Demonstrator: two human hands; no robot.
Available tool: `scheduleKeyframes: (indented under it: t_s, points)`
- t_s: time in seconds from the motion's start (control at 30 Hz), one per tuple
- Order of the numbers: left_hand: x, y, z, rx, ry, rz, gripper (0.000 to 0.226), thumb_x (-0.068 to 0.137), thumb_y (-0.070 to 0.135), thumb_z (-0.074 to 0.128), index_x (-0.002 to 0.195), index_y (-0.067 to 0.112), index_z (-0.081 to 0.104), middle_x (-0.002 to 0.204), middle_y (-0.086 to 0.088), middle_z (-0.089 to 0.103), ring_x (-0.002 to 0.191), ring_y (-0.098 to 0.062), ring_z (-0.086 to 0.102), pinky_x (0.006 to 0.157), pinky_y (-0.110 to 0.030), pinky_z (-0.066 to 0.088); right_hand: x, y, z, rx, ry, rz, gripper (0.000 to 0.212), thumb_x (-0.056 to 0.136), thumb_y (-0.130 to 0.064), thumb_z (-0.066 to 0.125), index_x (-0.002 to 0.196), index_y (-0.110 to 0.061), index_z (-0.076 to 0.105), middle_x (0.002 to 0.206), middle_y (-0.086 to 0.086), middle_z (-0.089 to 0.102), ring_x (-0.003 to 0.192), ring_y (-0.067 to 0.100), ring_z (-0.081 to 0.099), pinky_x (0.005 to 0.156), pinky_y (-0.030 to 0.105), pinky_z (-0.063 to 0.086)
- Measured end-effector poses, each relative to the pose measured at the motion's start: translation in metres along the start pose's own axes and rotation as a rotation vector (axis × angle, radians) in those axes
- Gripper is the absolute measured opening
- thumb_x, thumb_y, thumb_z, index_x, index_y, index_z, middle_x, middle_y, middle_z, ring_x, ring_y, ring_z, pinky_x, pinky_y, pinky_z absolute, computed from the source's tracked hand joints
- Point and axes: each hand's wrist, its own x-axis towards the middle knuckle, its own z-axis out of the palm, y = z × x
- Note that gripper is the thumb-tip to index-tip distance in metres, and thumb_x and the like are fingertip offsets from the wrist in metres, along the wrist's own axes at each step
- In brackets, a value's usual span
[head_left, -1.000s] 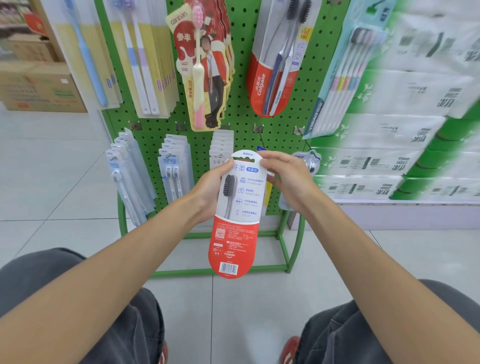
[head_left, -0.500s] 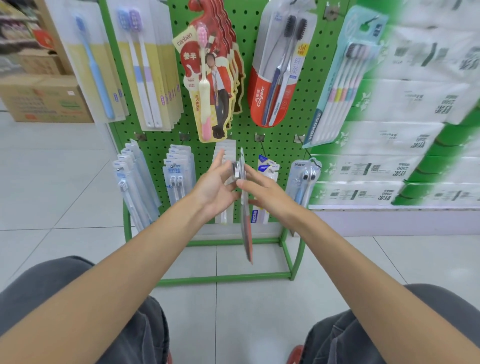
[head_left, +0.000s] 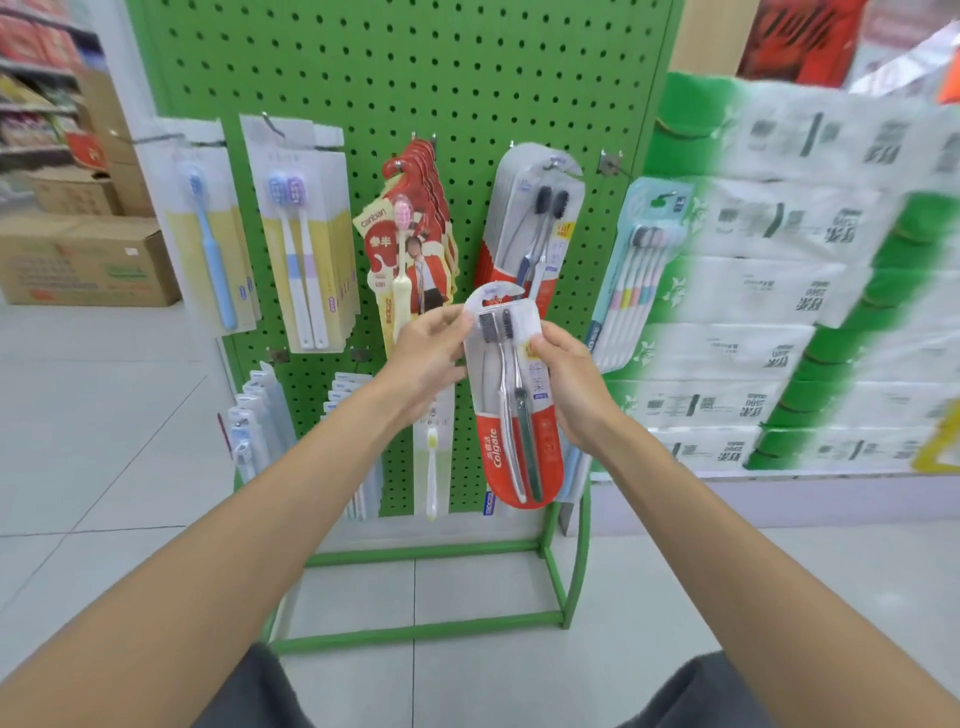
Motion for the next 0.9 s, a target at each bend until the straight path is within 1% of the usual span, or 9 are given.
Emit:
scheduleKeyframes:
  t_s: [0.1, 0.2, 0.23, 0.33, 0.37, 0.5, 0.67, 0.77, 0.9]
  points:
    - [0.009, 0.029, 0.005, -0.001, -0.020, 0.042, 0.021, 0.099, 0.024, 0.056, 0.118, 0.018, 0.061, 0.113, -0.003, 0.070, 0.098, -0.014, 0.070, 0.086, -0.036, 0.058, 0.011, -0.023, -0.007, -0.069, 0.034, -0.049, 0.032, 0.103, -0.017, 0.036, 0.101, -0.021, 0.068, 0.100, 0.006, 0.073, 0.097, 0.026, 0.068, 0.088, 0.043, 0.054]
    - [0.019, 0.056, 0.011, 0.050, -0.037, 0.118, 0.014, 0.098, 0.017, 0.057, 0.110, 0.021, 0.061, 0.108, -0.003, 0.071, 0.093, -0.012, 0.071, 0.072, -0.025, 0.059, 0.024, -0.045, -0.015, -0.188, 0.094, -0.135, 0.029, 0.103, -0.017, 0.036, 0.087, -0.017, 0.060, 0.084, -0.002, 0.066, 0.074, 0.005, 0.061, 0.070, 0.024, 0.049]
    - [0.022, 0.065, 0.014, 0.079, -0.020, 0.154, 0.013, 0.098, 0.015, 0.056, 0.108, 0.021, 0.062, 0.105, -0.001, 0.071, 0.091, -0.010, 0.071, 0.068, -0.022, 0.058, 0.028, -0.053, -0.017, -0.235, 0.126, -0.177, 0.025, 0.103, -0.017, 0.037, 0.089, -0.019, 0.058, 0.084, -0.008, 0.062, 0.071, -0.001, 0.057, 0.068, 0.020, 0.046]
    - [0.031, 0.083, 0.019, 0.158, 0.060, 0.258, 0.013, 0.098, 0.014, 0.057, 0.104, 0.024, 0.063, 0.098, 0.008, 0.070, 0.089, -0.004, 0.067, 0.068, -0.020, 0.056, 0.038, -0.074, -0.027, -0.378, 0.264, -0.349, 0.024, 0.103, -0.020, 0.041, 0.122, -0.023, 0.054, 0.102, -0.017, 0.059, 0.088, -0.013, 0.054, 0.076, 0.009, 0.043]
    - [0.037, 0.090, 0.021, 0.176, 0.078, 0.274, 0.014, 0.098, 0.014, 0.057, 0.103, 0.025, 0.063, 0.097, 0.010, 0.070, 0.089, -0.003, 0.066, 0.071, -0.021, 0.056, 0.042, -0.085, -0.032, -0.408, 0.317, -0.409, 0.026, 0.103, -0.019, 0.042, 0.126, -0.021, 0.053, 0.105, -0.015, 0.059, 0.091, -0.012, 0.054, 0.077, 0.008, 0.041]
    - [0.057, 0.102, 0.024, 0.168, 0.107, 0.248, 0.015, 0.096, 0.014, 0.058, 0.099, 0.027, 0.065, 0.099, 0.005, 0.072, 0.095, -0.012, 0.069, 0.085, -0.035, 0.058, 0.061, -0.116, -0.044, -0.529, 0.355, -0.496, 0.031, 0.103, -0.014, 0.043, 0.131, -0.012, 0.057, 0.121, -0.003, 0.061, 0.108, 0.006, 0.054, 0.094, 0.019, 0.041]
    - [0.076, 0.107, 0.031, 0.195, 0.141, 0.254, 0.013, 0.096, 0.015, 0.059, 0.102, 0.024, 0.065, 0.101, 0.004, 0.072, 0.096, -0.015, 0.068, 0.088, -0.041, 0.058, 0.083, -0.127, -0.045, -0.628, 0.331, -0.512, 0.031, 0.101, -0.012, 0.045, 0.129, -0.011, 0.058, 0.117, 0.002, 0.062, 0.104, 0.011, 0.054, 0.094, 0.027, 0.045]
    - [0.079, 0.107, 0.031, 0.207, 0.159, 0.278, 0.015, 0.096, 0.014, 0.059, 0.096, 0.028, 0.064, 0.100, 0.004, 0.071, 0.097, -0.015, 0.068, 0.089, -0.042, 0.057, 0.092, -0.129, -0.042, -0.684, 0.306, -0.518, 0.030, 0.101, -0.012, 0.045, 0.127, -0.011, 0.060, 0.120, 0.002, 0.063, 0.106, 0.013, 0.055, 0.096, 0.030, 0.045]
    - [0.085, 0.110, 0.036, 0.248, 0.140, 0.285, 0.012, 0.095, 0.015, 0.060, 0.105, 0.019, 0.066, 0.098, 0.001, 0.071, 0.091, -0.016, 0.069, 0.084, -0.042, 0.059, 0.104, -0.131, -0.041, -0.764, 0.277, -0.521, 0.028, 0.100, -0.014, 0.047, 0.121, -0.011, 0.066, 0.116, 0.002, 0.067, 0.108, 0.017, 0.057, 0.097, 0.037, 0.046]
